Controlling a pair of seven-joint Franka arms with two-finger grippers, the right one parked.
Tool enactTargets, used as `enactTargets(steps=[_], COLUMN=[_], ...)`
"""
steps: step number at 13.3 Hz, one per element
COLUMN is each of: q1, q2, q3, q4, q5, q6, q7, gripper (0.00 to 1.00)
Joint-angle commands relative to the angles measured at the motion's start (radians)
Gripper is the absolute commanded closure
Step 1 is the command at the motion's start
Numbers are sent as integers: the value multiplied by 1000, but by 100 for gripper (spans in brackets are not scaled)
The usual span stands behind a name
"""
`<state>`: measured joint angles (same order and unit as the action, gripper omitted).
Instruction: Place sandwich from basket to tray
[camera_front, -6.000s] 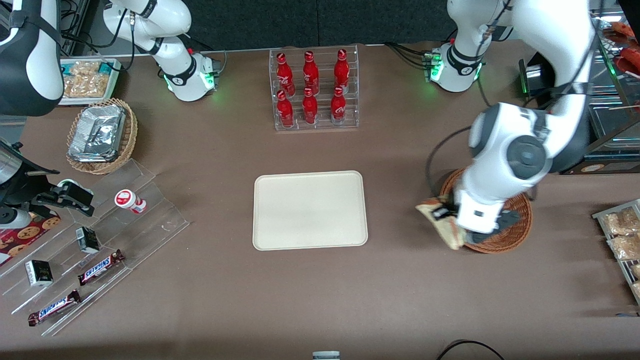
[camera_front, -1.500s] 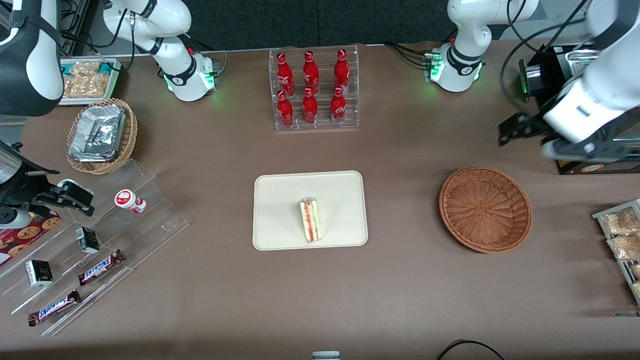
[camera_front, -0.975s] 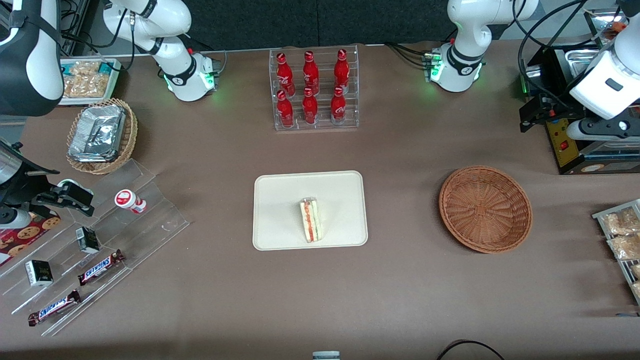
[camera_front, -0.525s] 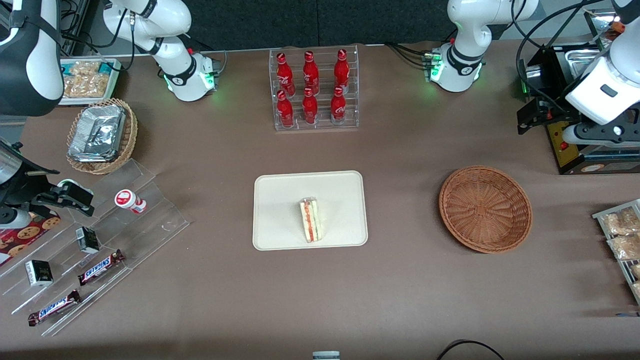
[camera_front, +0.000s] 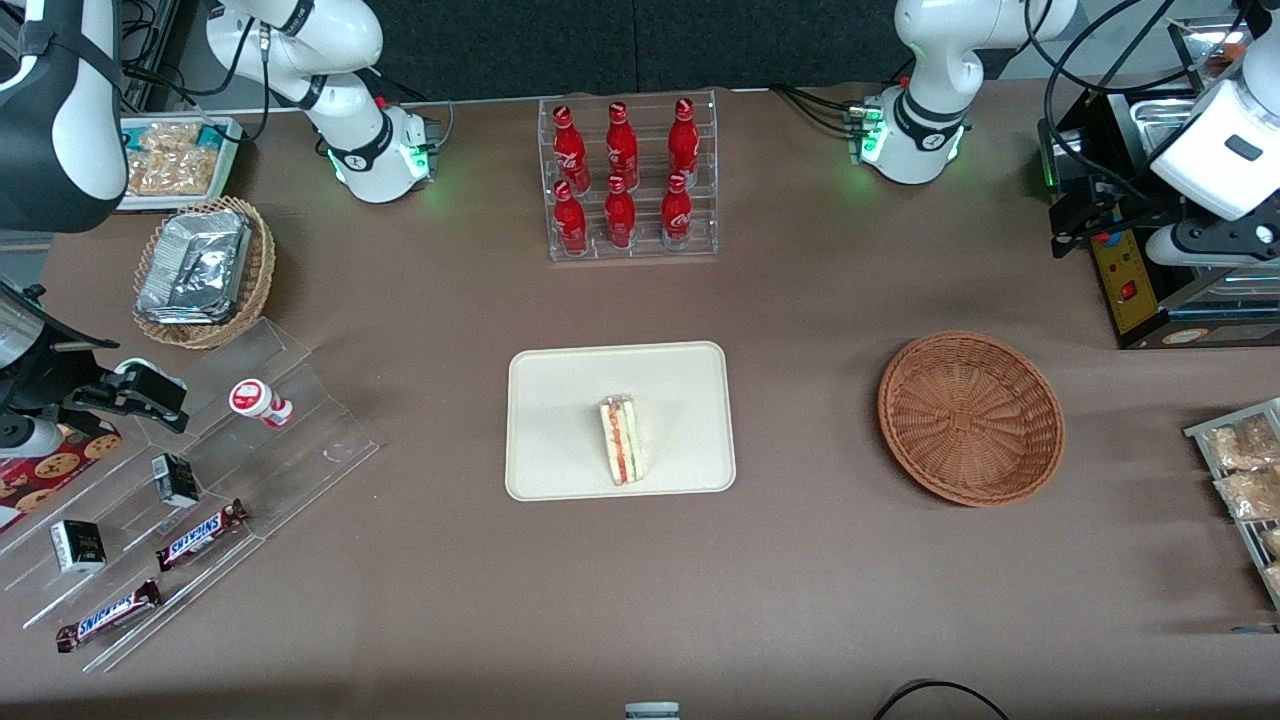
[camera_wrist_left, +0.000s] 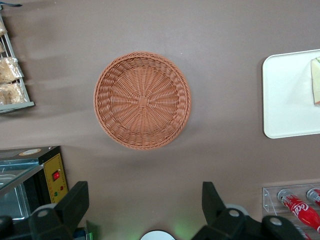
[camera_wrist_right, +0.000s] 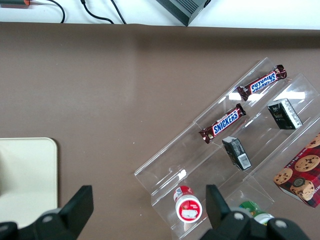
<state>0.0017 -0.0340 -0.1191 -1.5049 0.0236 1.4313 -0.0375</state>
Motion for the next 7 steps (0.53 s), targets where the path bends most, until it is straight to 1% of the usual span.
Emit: enactTargets(steps=[1,3,7], q1=[23,24,23], q2=[-59,-115,-113], q3=[7,12,12], q4=[-69,-150,-146], q5=[-2,-4,-4], q6=[15,66,58], q7=[28,30,25], gripper=[0,0,0])
